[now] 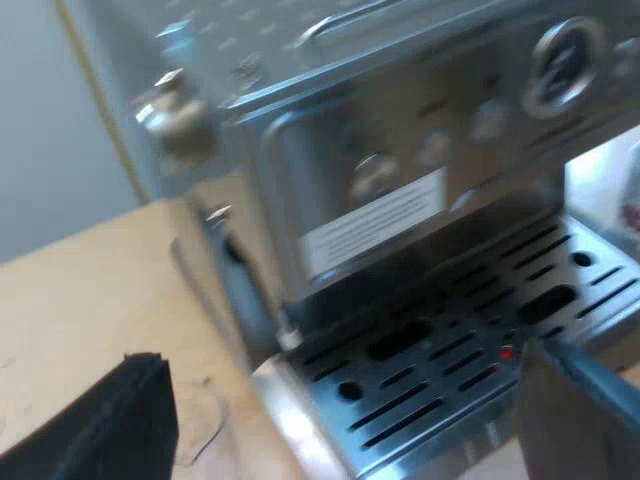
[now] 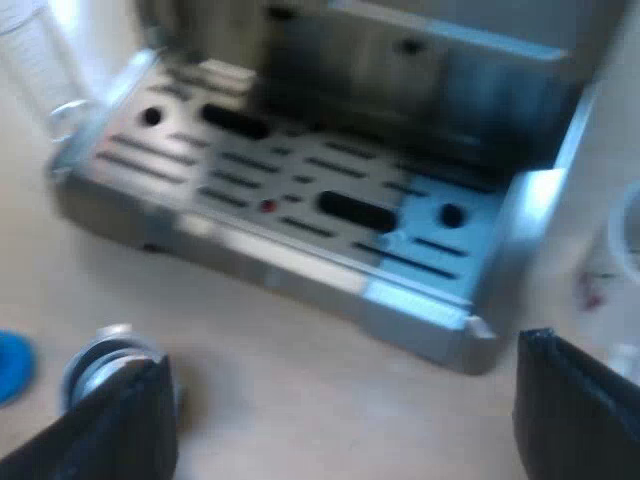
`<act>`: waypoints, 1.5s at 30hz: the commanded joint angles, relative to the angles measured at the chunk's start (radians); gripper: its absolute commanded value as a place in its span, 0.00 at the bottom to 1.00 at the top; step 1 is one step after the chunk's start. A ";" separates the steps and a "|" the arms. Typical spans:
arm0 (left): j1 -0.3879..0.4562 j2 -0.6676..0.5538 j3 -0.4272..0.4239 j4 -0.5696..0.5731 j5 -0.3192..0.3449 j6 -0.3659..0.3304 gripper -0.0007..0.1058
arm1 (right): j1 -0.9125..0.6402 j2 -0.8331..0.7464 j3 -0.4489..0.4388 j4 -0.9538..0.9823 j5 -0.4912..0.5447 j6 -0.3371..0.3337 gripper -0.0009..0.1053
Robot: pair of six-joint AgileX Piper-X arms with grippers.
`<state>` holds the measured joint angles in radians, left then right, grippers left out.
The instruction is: Grind coffee beans and then tamp
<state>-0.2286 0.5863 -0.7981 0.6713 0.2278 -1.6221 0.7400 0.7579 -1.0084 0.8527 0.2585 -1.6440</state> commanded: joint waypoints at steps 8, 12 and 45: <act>0.066 -0.022 -0.010 0.141 0.013 -0.036 0.67 | -0.227 -0.102 -0.013 0.005 -0.022 -0.143 0.68; 0.066 -0.060 -0.010 0.189 -0.007 -0.036 0.67 | -0.323 -0.161 -0.013 0.005 -0.071 -0.173 0.68; 0.066 -0.602 -0.010 0.424 -0.081 -0.087 0.67 | -0.551 -0.658 0.055 0.247 -0.259 -0.246 0.68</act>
<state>-0.1629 0.0009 -0.8001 1.0981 0.1626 -1.6917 0.1928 0.1363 -0.9615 1.0976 0.0000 -1.8738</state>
